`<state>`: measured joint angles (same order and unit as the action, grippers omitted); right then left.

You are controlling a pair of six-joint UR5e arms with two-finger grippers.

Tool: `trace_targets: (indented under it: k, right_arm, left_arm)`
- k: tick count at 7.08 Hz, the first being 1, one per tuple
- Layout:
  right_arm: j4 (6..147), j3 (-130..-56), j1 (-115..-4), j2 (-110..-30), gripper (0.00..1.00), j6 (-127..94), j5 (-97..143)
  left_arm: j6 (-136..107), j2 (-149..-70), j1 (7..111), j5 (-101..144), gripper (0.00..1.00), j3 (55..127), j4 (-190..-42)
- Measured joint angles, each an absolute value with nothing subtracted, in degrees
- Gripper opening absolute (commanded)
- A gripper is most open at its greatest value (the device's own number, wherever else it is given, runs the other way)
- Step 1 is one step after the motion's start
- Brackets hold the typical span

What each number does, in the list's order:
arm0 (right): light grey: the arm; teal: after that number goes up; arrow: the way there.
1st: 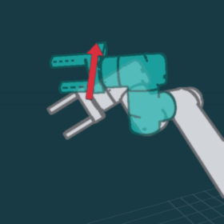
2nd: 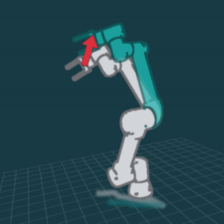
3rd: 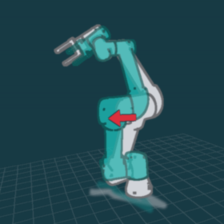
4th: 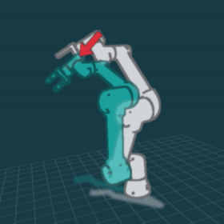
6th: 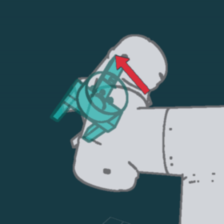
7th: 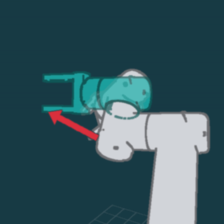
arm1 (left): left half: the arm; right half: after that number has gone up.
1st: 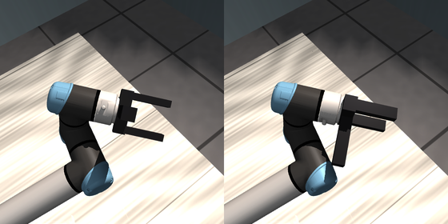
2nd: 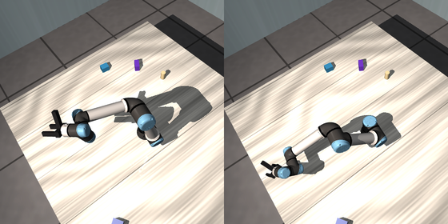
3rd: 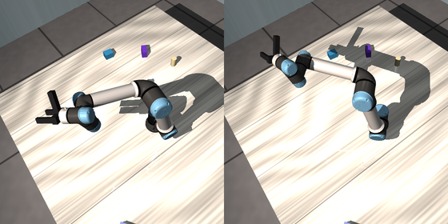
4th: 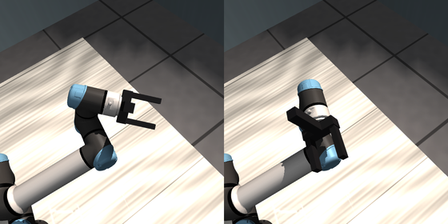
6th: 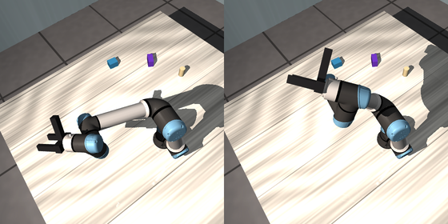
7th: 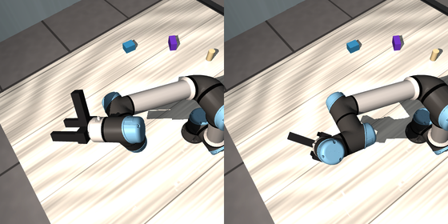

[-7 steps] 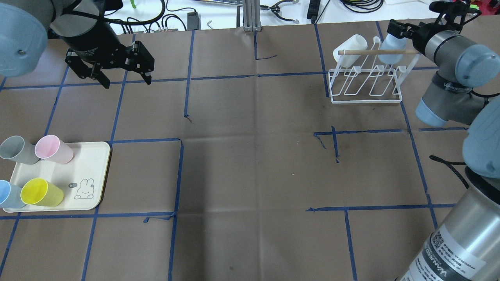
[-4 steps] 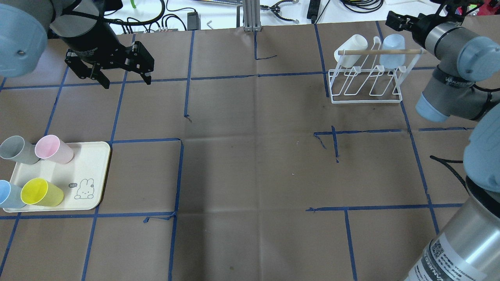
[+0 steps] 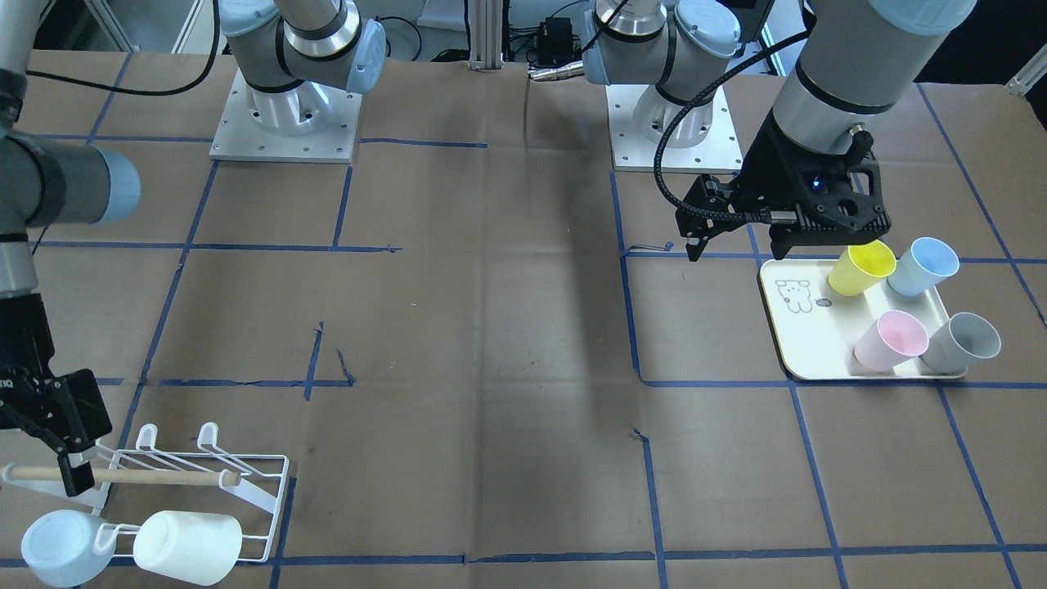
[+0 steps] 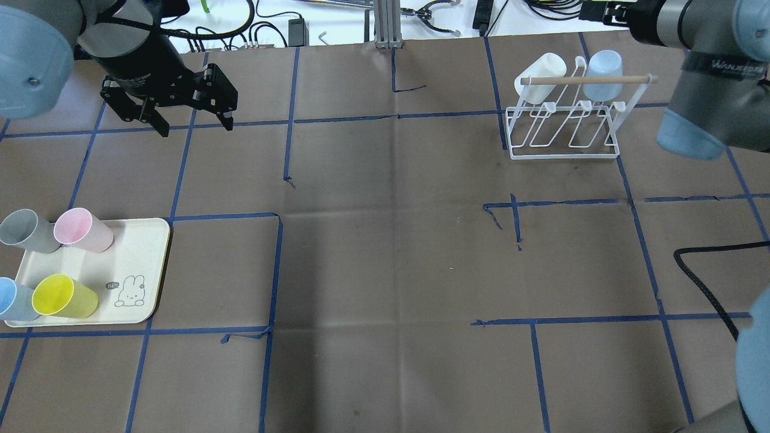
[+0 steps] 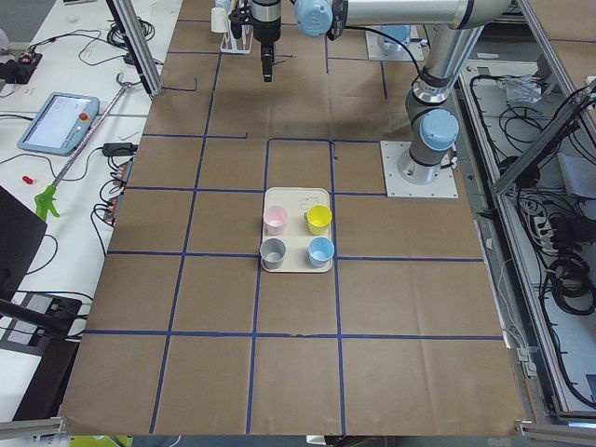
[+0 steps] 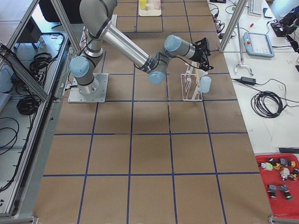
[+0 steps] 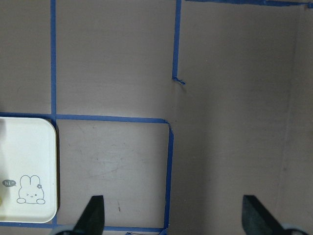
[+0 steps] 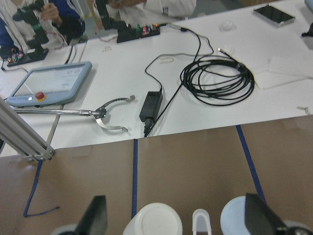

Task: Transfer IKEA cup to right arm and place on rack

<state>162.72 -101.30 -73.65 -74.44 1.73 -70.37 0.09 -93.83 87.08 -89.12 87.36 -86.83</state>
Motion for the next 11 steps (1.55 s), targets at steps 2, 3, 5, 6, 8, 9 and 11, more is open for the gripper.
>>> trace_targets:
  k: [2, 3, 5, 6, 8, 9, 11]
  right_arm:
    - [144.59, -99.46, -78.19, -80.59, 1.0, 1.44, -77.6]
    - [137.0, -98.17, -82.18, -82.03, 1.0, 0.79, -82.05]
    - [120.75, -96.26, -89.18, -84.9, 1.0, -4.23, -86.94]
    - [112.98, -96.01, -90.65, -86.87, 1.0, -6.2, -87.59]
    - [100.32, -96.0, -91.48, -91.88, 1.0, -7.33, -87.95]
    - [97.4, -96.13, -91.54, -94.54, 1.0, -7.42, -87.97]
    - [95.15, -96.22, -91.58, -96.72, 1.0, -7.47, -88.02]
  left_arm:
    - [0.09, -93.82, 87.06, -89.12, 0.99, 87.36, -86.83]
    - [0.09, -93.84, 87.07, -89.16, 0.99, 87.36, -86.84]
    - [0.11, -93.86, 87.1, -89.76, 0.99, 87.36, -86.84]
    - [0.15, -93.86, 87.1, -89.92, 0.99, 87.36, -86.81]
    - [0.15, -93.93, 87.13, -89.99, 0.99, 87.34, -86.67]
    - [0.12, -94.0, 87.16, -90.0, 0.99, 87.31, -86.61]
    - [0.09, -94.24, 87.18, -90.0, 0.99, 87.3, -86.58]
